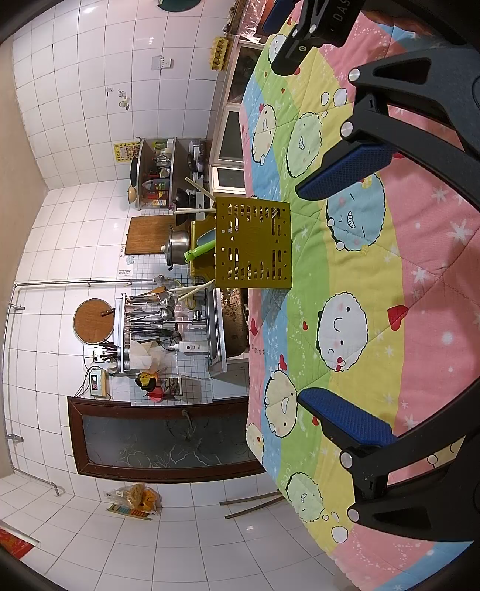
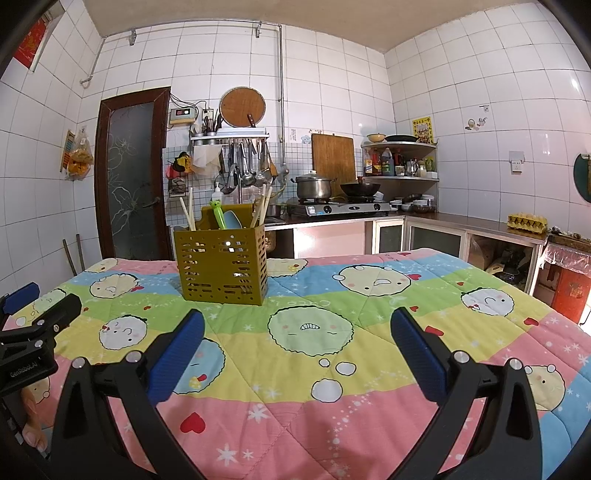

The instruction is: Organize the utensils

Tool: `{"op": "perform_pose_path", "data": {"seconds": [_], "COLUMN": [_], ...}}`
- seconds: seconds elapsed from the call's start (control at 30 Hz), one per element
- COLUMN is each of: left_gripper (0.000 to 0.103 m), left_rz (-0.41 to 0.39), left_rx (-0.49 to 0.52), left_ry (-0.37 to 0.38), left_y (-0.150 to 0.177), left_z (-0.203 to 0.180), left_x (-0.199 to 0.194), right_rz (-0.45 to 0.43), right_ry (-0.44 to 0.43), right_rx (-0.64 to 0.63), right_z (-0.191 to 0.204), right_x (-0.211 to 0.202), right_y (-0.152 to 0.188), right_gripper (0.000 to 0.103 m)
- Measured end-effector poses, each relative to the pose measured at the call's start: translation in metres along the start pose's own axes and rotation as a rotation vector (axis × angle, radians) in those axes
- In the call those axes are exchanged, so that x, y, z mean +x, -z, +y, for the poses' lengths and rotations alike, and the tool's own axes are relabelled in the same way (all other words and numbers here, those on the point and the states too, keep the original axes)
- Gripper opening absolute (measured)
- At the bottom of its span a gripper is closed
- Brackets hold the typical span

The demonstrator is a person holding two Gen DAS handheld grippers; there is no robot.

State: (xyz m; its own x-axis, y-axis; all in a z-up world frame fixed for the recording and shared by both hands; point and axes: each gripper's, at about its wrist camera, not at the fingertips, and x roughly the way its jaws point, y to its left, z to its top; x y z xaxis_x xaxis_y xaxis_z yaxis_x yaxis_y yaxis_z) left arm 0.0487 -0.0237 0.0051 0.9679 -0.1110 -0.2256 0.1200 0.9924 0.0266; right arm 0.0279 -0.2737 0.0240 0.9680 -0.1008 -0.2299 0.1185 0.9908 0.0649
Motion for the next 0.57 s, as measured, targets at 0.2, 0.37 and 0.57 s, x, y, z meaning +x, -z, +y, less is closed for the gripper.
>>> {"op": "perform_pose_path", "data": {"seconds": [0.2,0.37,0.57], "left_gripper": [0.098,0.098,0.098], "left_rz": [-0.001,-0.007,-0.007], "left_rx": [0.000,0.003,0.005], "left_ry": [0.000,-0.002,-0.002], "left_y": [0.0000,-0.0008,-0.0026], "left_z": [0.0001,-0.0003,-0.0014], "left_x": [0.0000,-0.0011,-0.0013], "right_rz": [0.000,0.001,0.003], "right_ry": [0.002,0.003,0.005], "right_rx": [0.001,0.001,0.002], "right_z": [-0.0008,-0.0023,-0.0033], "right_x": [0.0001,0.0007,0.0005], "right_y": [0.0000,-0.0002,-0.0002], "right_gripper": [0.099,0.098,0.099]}}
